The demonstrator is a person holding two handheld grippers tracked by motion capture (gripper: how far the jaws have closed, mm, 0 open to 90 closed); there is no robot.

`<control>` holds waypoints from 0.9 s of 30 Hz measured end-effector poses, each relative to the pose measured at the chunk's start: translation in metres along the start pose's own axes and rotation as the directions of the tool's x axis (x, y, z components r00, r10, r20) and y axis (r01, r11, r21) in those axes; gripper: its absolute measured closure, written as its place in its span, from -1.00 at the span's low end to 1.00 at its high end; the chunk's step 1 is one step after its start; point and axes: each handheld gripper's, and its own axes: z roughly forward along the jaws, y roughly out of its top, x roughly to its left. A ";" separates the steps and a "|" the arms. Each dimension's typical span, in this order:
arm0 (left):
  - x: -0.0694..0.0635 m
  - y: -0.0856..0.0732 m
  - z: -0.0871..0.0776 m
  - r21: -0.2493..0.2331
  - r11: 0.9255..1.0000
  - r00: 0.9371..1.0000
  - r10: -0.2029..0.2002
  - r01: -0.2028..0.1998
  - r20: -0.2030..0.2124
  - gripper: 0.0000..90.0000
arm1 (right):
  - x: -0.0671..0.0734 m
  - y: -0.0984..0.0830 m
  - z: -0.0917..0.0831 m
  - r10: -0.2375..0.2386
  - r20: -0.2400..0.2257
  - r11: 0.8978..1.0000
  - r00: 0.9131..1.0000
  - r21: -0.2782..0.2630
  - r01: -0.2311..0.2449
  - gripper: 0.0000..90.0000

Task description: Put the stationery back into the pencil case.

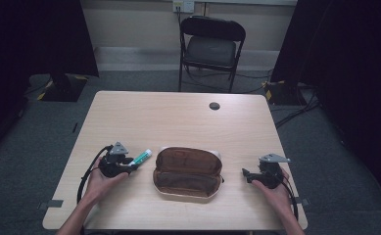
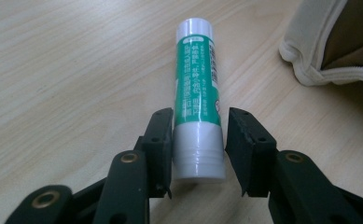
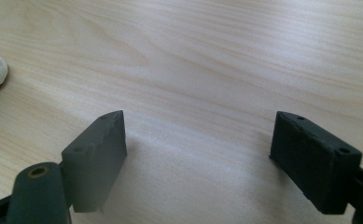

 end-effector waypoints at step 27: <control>-0.003 -0.001 -0.006 -0.038 0.998 0.999 -0.048 0.049 0.024 0.46 | 0.000 0.001 0.000 -0.005 -0.012 1.000 1.000 0.000 0.005 -0.62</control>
